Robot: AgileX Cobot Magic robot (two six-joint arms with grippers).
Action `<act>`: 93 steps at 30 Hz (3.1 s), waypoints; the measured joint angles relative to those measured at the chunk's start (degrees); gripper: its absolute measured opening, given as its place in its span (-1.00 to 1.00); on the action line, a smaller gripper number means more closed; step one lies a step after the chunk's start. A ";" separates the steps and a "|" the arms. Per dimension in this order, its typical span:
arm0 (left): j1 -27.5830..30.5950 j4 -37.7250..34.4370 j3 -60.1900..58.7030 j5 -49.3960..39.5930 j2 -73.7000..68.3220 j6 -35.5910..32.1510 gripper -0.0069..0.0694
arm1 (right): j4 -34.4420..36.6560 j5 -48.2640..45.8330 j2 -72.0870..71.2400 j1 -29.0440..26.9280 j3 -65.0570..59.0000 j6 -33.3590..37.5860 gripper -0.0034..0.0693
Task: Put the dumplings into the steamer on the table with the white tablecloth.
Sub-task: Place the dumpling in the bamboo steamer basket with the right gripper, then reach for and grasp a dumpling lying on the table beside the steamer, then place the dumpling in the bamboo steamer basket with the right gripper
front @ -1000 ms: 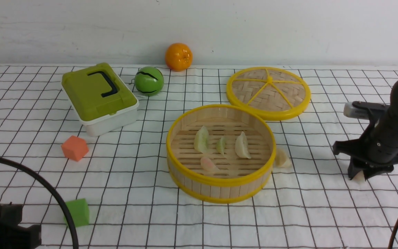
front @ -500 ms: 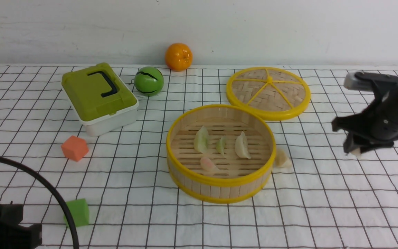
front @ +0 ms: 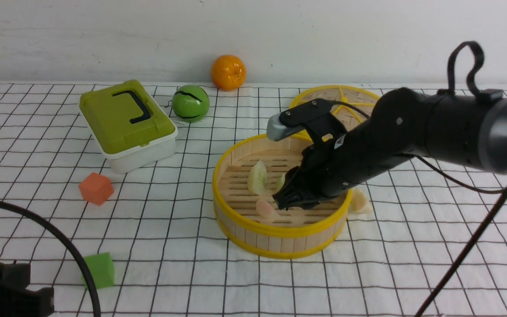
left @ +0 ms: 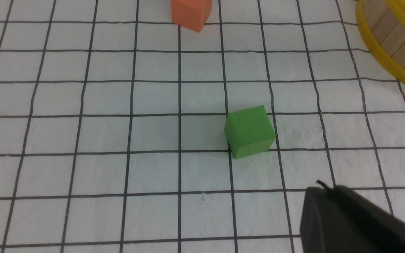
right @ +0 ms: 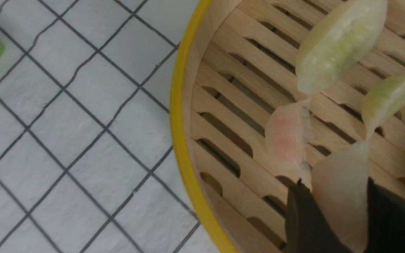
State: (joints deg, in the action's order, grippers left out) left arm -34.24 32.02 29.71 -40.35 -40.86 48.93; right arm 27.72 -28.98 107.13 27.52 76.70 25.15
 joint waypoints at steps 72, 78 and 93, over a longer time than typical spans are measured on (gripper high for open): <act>0.00 0.60 -0.06 1.76 0.00 -0.17 -0.72 | -4.41 -12.19 12.76 -18.38 9.20 -17.23 -0.30; 0.00 0.60 -0.06 1.76 0.00 -0.17 -0.71 | -9.68 -15.13 10.36 -19.02 9.14 -17.19 -0.31; 0.00 0.79 -0.06 1.91 0.00 -0.17 -0.67 | 1.02 -18.39 3.65 -8.11 14.32 5.08 -0.36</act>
State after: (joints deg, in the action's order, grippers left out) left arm -34.24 32.81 29.65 -38.45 -40.86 48.75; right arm 28.74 -47.37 110.78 19.42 91.02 30.23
